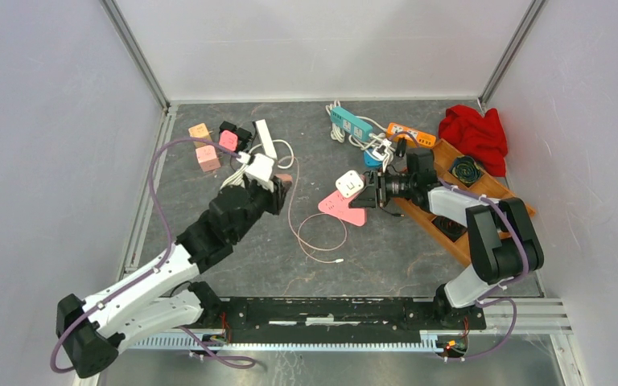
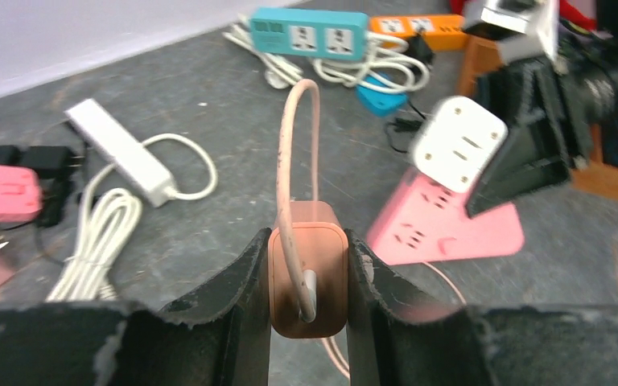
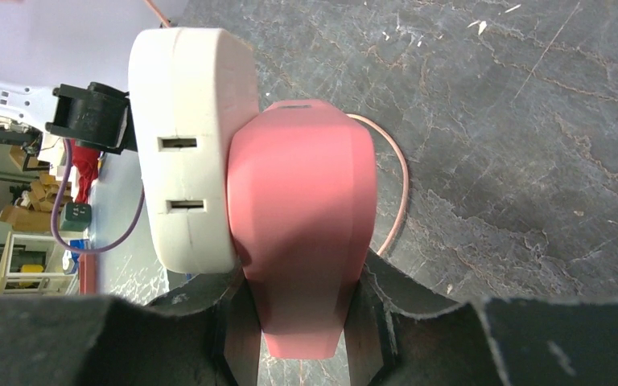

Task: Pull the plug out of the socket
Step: Remove the plug from the socket, then place the plug at the center of the board, then remove the plug from the socket.

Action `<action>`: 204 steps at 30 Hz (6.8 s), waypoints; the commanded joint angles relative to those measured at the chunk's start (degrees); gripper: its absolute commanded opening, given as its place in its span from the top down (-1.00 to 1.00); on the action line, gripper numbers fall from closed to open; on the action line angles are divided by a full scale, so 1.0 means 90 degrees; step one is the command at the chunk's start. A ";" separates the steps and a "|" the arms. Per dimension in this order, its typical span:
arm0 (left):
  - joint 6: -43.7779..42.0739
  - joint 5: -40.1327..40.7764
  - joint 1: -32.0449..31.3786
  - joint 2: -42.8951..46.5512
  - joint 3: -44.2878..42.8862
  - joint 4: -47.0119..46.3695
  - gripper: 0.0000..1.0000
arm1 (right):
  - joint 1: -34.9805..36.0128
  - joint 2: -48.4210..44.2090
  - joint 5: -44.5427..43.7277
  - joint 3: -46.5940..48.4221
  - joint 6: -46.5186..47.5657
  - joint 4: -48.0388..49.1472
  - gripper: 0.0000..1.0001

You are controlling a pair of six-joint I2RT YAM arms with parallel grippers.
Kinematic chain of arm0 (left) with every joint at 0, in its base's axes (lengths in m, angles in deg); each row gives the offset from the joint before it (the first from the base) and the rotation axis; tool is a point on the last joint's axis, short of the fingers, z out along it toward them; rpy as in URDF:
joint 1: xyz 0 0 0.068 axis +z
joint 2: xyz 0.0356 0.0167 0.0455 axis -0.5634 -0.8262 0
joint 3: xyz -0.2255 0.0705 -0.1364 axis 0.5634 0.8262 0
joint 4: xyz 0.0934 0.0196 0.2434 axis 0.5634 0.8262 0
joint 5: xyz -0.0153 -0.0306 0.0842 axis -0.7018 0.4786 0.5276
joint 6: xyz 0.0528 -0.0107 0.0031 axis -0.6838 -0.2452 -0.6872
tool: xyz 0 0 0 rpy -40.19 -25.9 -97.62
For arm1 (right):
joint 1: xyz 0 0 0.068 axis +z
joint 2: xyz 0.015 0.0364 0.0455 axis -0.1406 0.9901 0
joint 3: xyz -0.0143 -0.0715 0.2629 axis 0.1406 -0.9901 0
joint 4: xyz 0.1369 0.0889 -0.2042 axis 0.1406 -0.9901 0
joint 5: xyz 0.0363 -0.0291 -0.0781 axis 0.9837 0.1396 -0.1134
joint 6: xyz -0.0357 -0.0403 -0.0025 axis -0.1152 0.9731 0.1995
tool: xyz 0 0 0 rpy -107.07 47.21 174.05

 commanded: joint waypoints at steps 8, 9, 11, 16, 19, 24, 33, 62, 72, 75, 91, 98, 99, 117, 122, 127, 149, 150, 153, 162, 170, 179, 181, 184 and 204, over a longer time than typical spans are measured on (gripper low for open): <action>0.0551 -0.0817 0.2752 -0.0251 -0.1810 0.1761 0.97 | -0.0135 -0.0393 0.0463 0.0210 0.0226 0.0302 1.00; 0.0545 -0.0799 0.2924 -0.0304 -0.1970 0.1902 0.96 | -0.0137 -0.0390 0.0459 0.0210 0.0236 0.0296 0.99; 0.0557 -0.0807 0.3269 -0.0346 -0.2236 0.2052 0.96 | -0.0140 -0.0395 0.0473 0.0212 0.0241 0.0292 1.00; 0.0718 -0.1060 0.4111 -0.0286 -0.2604 0.2147 0.96 | -0.0164 -0.0427 0.0473 0.0220 0.0284 0.0263 1.00; 0.0781 -0.0648 0.4421 -0.0372 -0.2970 0.2398 0.96 | -0.0169 -0.0446 0.0465 0.0219 0.0298 0.0260 0.99; 0.0961 0.0448 0.4485 -0.0324 -0.3246 0.2378 0.96 | -0.0174 -0.0448 0.0483 0.0220 0.0301 0.0263 1.00; 0.0738 0.1358 0.4485 -0.0046 -0.3326 0.2219 0.97 | -0.0174 -0.0484 0.0474 0.0220 0.0305 0.0248 0.99; 0.2251 0.0799 0.5647 -0.2723 -0.1527 0.1716 0.92 | -0.0202 -0.0494 0.0471 0.0229 0.0319 0.0244 0.99; 0.2794 0.1661 0.5647 -0.5290 -0.3172 0.3521 0.78 | -0.0206 -0.0549 0.0462 0.0268 0.0449 0.0141 1.00; 0.2752 0.1738 0.5647 -0.5628 -0.3338 0.3569 0.58 | -0.0203 -0.0554 0.0463 0.0297 0.0489 0.0087 0.99; 0.2982 0.1838 0.5647 -0.5930 -0.3666 0.3985 -0.30 | -0.0207 -0.0472 0.0494 0.0337 0.0564 -0.0001 1.00; 0.2911 0.1831 0.5637 -0.5372 -0.3571 0.3883 -0.36 | -0.0202 -0.0450 0.0488 0.0346 0.0597 -0.0020 1.00; 0.2881 0.1922 0.5642 -0.5271 -0.3565 0.3871 -0.36 | -0.0204 -0.0443 0.0491 0.0346 0.0602 -0.0020 1.00; 0.1518 -0.0797 0.5638 -0.3211 -0.2570 0.2379 -0.71 | -0.0207 -0.0321 0.0483 0.0395 0.0725 -0.0147 0.99; 0.1232 -0.2368 0.5641 -0.2357 -0.1935 0.1727 -0.89 | -0.0197 -0.0307 0.0499 0.0405 0.0739 -0.0151 1.00; 0.1335 -0.3844 0.5638 -0.1920 -0.1529 0.1381 -0.99 | -0.0205 -0.0297 0.0540 0.0420 0.0756 -0.0174 0.99; 0.3011 -0.5889 0.3337 -0.1789 0.0361 -0.2071 -0.99 | -0.0177 -0.0179 0.0988 0.0343 0.0921 0.0060 1.00; 0.3020 -0.5828 0.3261 -0.1768 0.0407 -0.2154 -0.99 | -0.0168 -0.0200 0.0999 0.0323 0.0908 0.0107 1.00; 0.3019 -0.5685 0.3074 -0.1689 0.0525 -0.2381 -0.99 | -0.0124 -0.0220 0.1089 0.0254 0.0850 0.0319 0.99; 0.3108 -0.5680 0.2702 -0.1757 0.0621 -0.3125 -0.99 | -0.0053 -0.0097 0.1282 0.0234 0.0746 0.0419 0.99; 0.3464 -0.5617 0.2356 -0.2288 0.0446 -0.3716 -0.99 | 0.0071 0.0086 0.1507 0.0431 0.0885 0.0030 1.00; 0.3710 -0.5418 0.1801 -0.2922 0.0322 -0.4342 -0.99 | 0.0155 0.0297 0.1705 0.0532 0.1042 -0.0196 1.00; 0.3700 -0.5364 0.1739 -0.2987 0.0296 -0.4393 -0.99 | 0.0164 0.0312 0.1705 0.0532 0.1063 -0.0215 0.99; 0.3700 -0.5282 0.1681 -0.3132 0.0201 -0.4426 -0.97 | 0.0173 0.0358 0.1690 0.0542 0.1097 -0.0235 0.99; 0.4213 -0.5514 0.1243 -0.4088 -0.0215 -0.4851 -0.48 | 0.0217 0.0532 0.1720 0.0718 0.1517 -0.0718 0.99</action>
